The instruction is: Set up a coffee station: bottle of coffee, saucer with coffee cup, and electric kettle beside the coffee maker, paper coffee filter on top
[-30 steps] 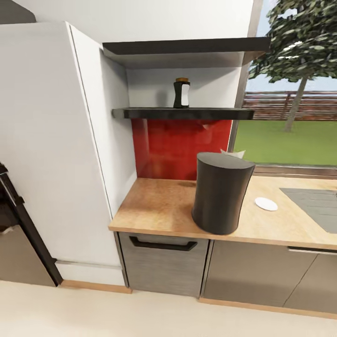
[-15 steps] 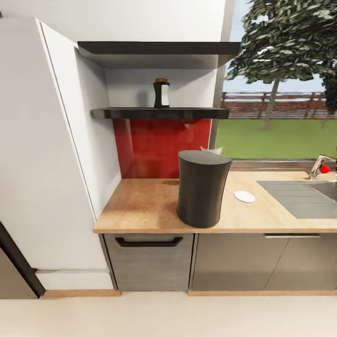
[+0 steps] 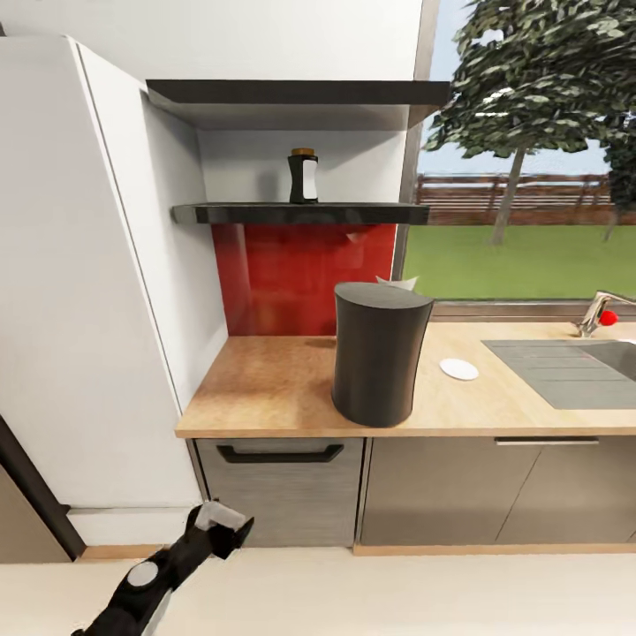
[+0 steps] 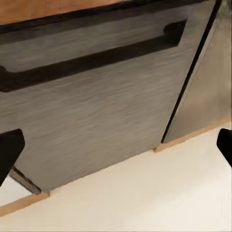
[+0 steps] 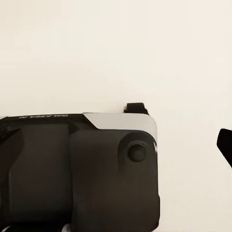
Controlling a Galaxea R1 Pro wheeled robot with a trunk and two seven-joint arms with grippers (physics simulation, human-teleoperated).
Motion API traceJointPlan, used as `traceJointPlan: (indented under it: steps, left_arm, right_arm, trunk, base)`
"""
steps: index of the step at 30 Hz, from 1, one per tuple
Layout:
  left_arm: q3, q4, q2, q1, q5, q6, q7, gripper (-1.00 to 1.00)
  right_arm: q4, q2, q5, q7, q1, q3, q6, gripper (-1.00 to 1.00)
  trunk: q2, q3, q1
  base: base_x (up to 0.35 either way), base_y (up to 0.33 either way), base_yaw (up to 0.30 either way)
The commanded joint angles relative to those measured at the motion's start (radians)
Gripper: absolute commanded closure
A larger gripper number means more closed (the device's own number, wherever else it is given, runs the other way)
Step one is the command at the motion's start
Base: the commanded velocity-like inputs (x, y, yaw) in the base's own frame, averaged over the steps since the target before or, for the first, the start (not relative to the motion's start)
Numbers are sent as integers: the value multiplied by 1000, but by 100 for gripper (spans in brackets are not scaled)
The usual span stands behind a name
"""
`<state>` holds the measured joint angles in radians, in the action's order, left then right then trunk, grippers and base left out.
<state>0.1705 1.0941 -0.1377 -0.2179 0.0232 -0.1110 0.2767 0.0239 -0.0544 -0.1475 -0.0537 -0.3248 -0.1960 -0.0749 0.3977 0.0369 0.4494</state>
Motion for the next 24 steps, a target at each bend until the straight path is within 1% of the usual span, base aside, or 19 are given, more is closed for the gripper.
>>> traceJointPlan:
  steps: [1, 2, 4, 6, 7, 8, 9, 10, 12, 13, 14, 16, 17, 18, 19, 20, 22, 23, 24]
  left_arm:
    - [1, 100, 8, -33, 2, -100, 107, -100]
    - [1, 133, 10, -48, 3, -138, 145, -100]
    - [1, 200, 12, -93, 4, -237, 242, -100]
    - [1, 235, 13, -147, 21, -325, 324, -100]
    - [1, 240, 13, -161, 28, -346, 342, -100]
    - [0, 250, 13, -206, 57, -407, 391, -100]
    - [0, 254, 12, -239, 79, -447, 418, -100]
    - [-1, 255, 12, -256, 91, -466, 429, -100]
    - [-1, 258, 12, -332, 139, -546, 467, -100]
    - [-1, 259, 12, -351, 150, -564, 473, -100]
    - [-2, 260, 13, -408, 181, -617, 486, -100]
    - [-3, 260, 14, -487, 230, -690, 494, -100]
    - [-3, 260, 14, -543, 270, -743, 496, -100]
    - [-3, 259, 14, -580, 294, -774, 497, -100]
    - [-3, 258, 14, -598, 304, -787, 497, -100]
    - [-3, 254, 14, -635, 321, -806, 497, -100]
    - [-3, 241, 14, -747, 345, -835, 494, -100]
    - [-3, 230, 14, -783, 348, -845, 493, -100]
    - [-4, 156, 27, -900, 351, -874, 488, -100]
  right_arm:
    - [2, 0, -11, -3, 0, -8, -6, -100]
    - [2, 0, -11, -3, 0, -8, -6, -100]
    - [2, 0, -11, -3, 0, -8, -6, -100]
    - [2, 0, -11, -3, 0, -8, -6, -100]
    - [2, 0, -11, -3, 0, -8, -6, -100]
    - [2, -1, -11, -3, 0, -8, -6, -100]
    - [2, -1, -11, -3, 0, -8, -6, -100]
    - [2, -1, -11, -3, 0, -8, -6, -100]
    - [2, -1, -11, -3, 0, -8, -6, -100]
    - [2, -1, -11, -3, 0, -8, -6, -100]
    - [2, -1, -11, -3, 0, -8, -6, -100]
    - [2, -1, -11, -3, 0, -8, -6, -100]
    - [2, -1, -10, -3, 0, -8, -6, -100]
    - [2, -1, -10, -3, 0, -8, -6, -100]
    - [3, -1, -10, -3, 0, -8, -6, -100]
    - [2, -1, -10, -3, 0, -8, -6, -100]
    - [3, -1, -9, -3, 0, -8, -6, -100]
    - [3, -1, -9, -3, 0, -8, -6, -100]
    - [4, -1, -9, -3, 0, -8, -6, -100]
  trunk:
    - [2, 3, 1]
    - [2, 3, 1]
    - [2, 3, 1]
    - [2, 3, 1]
    - [2, 3, 1]
    - [2, 3, 1]
    - [2, 3, 1]
    - [2, 3, 1]
    - [2, 3, 1]
    - [2, 3, 1]
    - [2, 3, 1]
    - [2, 3, 1]
    - [2, 3, 1]
    - [2, 3, 1]
    - [2, 3, 1]
    - [2, 3, 1]
    - [2, 3, 1]
    - [2, 3, 1]
    - [2, 3, 1]
  base:
    - [0, 0, 0]
    - [0, 0, 0]
    - [0, 0, 0]
    - [0, 0, 0]
    - [0, 0, 0]
    - [0, 0, 0]
    - [0, 0, 0]
    - [0, 0, 0]
    - [0, 0, 0]
    - [0, 0, 0]
    - [0, 0, 0]
    - [0, 0, 0]
    - [0, 0, 0]
    - [0, 0, 0]
    - [0, 0, 0]
    - [0, 0, 0]
    - [0, 0, 0]
    - [0, 0, 0]
    - [0, 0, 0]
